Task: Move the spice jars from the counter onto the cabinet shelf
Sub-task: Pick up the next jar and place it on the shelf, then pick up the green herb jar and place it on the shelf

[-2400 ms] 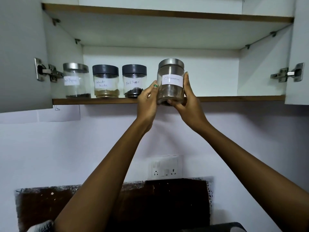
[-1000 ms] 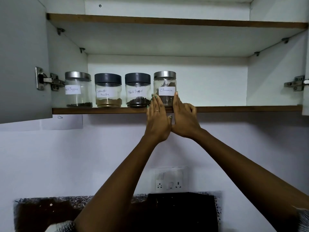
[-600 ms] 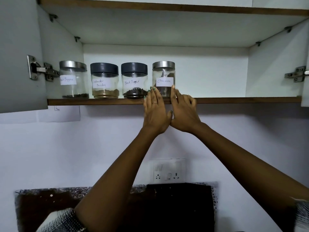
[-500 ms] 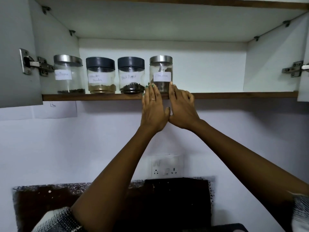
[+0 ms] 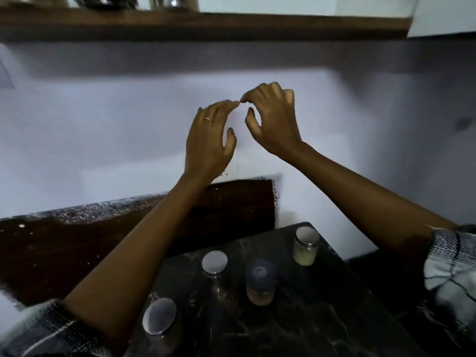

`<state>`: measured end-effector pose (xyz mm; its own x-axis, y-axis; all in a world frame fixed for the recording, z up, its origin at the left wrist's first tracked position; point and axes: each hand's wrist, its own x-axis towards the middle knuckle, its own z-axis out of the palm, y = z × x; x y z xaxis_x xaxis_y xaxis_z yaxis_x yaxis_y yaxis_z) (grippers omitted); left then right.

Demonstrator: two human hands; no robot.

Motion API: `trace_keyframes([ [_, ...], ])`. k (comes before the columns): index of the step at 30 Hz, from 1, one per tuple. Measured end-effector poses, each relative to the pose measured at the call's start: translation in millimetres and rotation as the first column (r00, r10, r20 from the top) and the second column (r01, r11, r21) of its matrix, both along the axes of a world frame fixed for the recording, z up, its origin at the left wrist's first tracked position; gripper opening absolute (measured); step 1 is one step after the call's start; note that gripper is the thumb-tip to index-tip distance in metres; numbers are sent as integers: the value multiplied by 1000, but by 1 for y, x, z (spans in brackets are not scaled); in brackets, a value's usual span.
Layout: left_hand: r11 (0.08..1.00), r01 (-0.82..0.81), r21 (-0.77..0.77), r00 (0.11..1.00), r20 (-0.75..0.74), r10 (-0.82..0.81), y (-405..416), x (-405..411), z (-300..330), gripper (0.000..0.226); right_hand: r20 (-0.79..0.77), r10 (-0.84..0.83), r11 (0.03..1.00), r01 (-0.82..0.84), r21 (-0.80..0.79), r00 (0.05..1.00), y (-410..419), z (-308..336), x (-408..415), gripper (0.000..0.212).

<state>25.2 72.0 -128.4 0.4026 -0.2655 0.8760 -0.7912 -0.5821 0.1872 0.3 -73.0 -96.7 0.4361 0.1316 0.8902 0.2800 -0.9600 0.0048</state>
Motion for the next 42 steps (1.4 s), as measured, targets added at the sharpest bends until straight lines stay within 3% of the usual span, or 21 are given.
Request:
trace_keyframes([
  [9,988,111,107,969,-231,-84,-48,-19,-103,38,-204,-110,993,101,-54,973,-65,-100,-25,23],
  [14,970,198,142,881,-460,-113,-85,-21,-170,47,-344,-145,989,141,-36,928,-100,-163,-30,24],
  [19,962,257,89,676,-728,-113,-118,-16,-240,64,-523,-207,970,241,-3,827,-135,-228,-25,30],
  [25,933,352,71,320,-946,-49,-160,-9,-311,83,-889,-201,930,364,-42,412,-183,-296,-15,75],
  [30,949,310,-55,56,-996,-76,-188,-1,-341,98,-960,-162,953,290,-91,230,-198,-321,-1,87],
  [34,947,281,-156,-82,-987,-138,-200,2,-352,103,-979,-94,970,239,-49,179,-200,-331,7,86],
  [42,942,233,-241,-108,-969,-222,-215,-5,-356,104,-955,-78,974,228,-11,285,-200,-336,14,74],
])
